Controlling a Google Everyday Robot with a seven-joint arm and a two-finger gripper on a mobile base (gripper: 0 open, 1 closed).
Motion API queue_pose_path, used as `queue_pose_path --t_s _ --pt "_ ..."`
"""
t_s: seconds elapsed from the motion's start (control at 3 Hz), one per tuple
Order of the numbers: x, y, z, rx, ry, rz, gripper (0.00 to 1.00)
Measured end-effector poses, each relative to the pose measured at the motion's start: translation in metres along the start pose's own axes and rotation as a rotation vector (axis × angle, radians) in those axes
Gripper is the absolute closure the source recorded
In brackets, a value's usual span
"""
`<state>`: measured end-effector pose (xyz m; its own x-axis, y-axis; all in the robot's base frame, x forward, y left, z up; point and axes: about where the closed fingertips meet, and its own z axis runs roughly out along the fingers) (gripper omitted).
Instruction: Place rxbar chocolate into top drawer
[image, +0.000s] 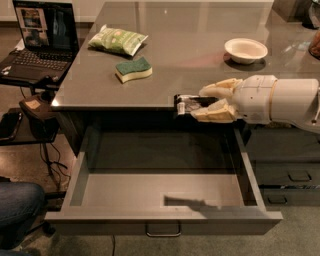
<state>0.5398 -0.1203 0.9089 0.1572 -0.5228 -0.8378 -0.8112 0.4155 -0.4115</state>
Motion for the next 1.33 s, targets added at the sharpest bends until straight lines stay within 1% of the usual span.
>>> queue_pose_path --t_s 0.33,0.67,1.0,1.33 --pt "0.018 0.014 0.026 -0.071 0.034 0.023 1.00" --pt "0.058 0.053 0.074 -0.218 0.057 0.114 1.00" --pt "0.058 0.053 0.074 -0.218 0.057 0.114 1.00" --pt "0.078 0.073 0.080 -0.206 0.129 0.119 1.00"
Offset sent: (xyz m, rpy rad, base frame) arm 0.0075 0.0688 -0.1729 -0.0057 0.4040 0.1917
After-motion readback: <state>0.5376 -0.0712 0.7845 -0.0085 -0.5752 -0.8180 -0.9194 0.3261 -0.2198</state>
